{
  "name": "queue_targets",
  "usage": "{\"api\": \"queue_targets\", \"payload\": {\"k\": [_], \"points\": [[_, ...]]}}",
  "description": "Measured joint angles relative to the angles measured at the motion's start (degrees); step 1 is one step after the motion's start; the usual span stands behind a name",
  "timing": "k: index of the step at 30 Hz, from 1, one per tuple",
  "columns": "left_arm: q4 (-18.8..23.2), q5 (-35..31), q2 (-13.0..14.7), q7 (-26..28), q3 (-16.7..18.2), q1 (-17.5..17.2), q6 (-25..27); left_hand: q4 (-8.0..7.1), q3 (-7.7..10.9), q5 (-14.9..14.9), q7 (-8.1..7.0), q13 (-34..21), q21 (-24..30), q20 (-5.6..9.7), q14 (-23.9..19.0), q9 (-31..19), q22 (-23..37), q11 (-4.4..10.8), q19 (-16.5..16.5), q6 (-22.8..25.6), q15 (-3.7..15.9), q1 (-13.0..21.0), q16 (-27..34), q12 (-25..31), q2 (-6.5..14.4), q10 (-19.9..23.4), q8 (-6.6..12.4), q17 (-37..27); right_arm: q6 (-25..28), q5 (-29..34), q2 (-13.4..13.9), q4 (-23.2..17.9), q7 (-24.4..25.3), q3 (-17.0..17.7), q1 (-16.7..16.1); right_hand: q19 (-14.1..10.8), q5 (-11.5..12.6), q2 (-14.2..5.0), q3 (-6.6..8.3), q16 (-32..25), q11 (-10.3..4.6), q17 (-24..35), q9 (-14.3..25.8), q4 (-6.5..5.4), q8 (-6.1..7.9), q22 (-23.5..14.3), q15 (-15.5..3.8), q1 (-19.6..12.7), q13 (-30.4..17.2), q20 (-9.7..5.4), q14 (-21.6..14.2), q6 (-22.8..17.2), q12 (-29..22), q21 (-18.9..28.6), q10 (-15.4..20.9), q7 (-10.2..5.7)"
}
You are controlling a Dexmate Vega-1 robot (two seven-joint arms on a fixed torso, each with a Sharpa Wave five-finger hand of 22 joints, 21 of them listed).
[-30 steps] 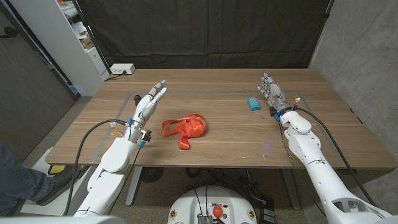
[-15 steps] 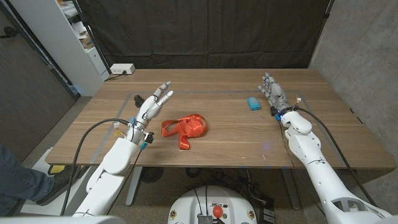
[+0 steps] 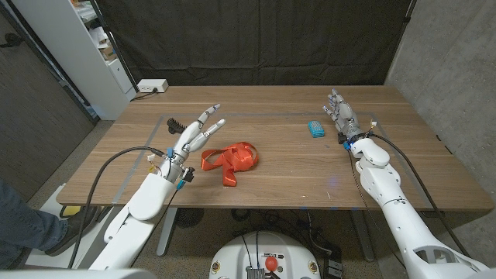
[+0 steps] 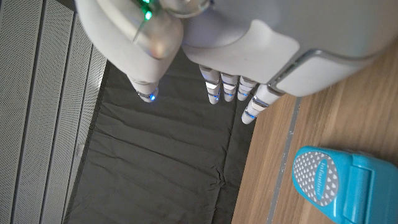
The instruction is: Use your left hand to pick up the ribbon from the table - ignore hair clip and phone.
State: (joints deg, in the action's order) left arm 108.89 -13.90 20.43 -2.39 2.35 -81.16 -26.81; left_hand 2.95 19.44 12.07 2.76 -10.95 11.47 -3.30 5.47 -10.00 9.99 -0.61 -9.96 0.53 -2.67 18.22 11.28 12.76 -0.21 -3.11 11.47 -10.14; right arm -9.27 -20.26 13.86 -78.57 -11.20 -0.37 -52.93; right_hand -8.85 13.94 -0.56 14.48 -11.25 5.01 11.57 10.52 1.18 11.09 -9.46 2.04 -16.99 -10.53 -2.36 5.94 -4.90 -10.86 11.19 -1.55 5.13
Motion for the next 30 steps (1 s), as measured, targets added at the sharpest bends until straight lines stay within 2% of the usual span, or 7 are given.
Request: {"api": "queue_targets", "payload": {"k": [3, 17, 30], "points": [[1.2, -2.6, 0.3, 1.2, 0.3, -0.7, 0.9, 0.00, 0.00, 0.0, 0.00, 0.0, 0.0, 0.00, -0.1, 0.0, 0.0, 0.00, 0.0, 0.0, 0.14, 0.3, 0.0, 0.0, 0.3, 0.0, 0.00, 0.0, 0.0, 0.0, 0.0, 0.0, 0.0, 0.0, 0.0, 0.0, 0.0, -0.52, 0.00, 0.0, 0.00, 0.0, 0.0, 0.00, 0.00, 0.0, 0.00, 0.5, 0.0, 0.00, 0.0, 0.0, 0.0, 0.0, 0.0, 0.00], [4.8, -10.9, 1.9, 4.7, 0.8, -2.2, 4.6, 0.72, 0.24, 0.0, -0.31, 0.0, 0.0, -0.29, -0.3, 0.0, 0.0, 0.22, 0.3, 0.3, 0.31, 1.3, 0.0, 0.0, 0.2, 0.2, 0.00, 0.0, 0.2, 0.3, 0.0, 0.0, 0.4, -0.2, 0.2, 0.0, 0.0, -0.52, 0.00, 0.0, 0.00, 0.0, 0.0, 0.00, 0.00, 0.0, 0.00, 0.5, 0.0, 0.00, 0.0, 0.0, 0.0, 0.0, 0.0, 0.00], [8.5, -19.5, 3.8, 7.9, -0.3, -3.1, 9.6, 1.40, 0.94, 0.0, -0.31, 0.0, 0.0, -0.60, -0.3, 0.0, 0.0, 0.31, 0.0, 0.3, 0.31, 2.3, 0.0, 0.0, 0.8, 0.3, 0.00, 0.0, 0.4, 0.4, 0.0, -0.1, 0.5, -0.3, 0.4, 0.0, 0.0, -0.52, 0.00, 0.0, 0.00, 0.0, 0.0, 0.00, 0.00, 0.0, 0.00, 0.5, 0.0, 0.00, 0.0, 0.0, 0.0, 0.0, 0.0, 0.00]]}}
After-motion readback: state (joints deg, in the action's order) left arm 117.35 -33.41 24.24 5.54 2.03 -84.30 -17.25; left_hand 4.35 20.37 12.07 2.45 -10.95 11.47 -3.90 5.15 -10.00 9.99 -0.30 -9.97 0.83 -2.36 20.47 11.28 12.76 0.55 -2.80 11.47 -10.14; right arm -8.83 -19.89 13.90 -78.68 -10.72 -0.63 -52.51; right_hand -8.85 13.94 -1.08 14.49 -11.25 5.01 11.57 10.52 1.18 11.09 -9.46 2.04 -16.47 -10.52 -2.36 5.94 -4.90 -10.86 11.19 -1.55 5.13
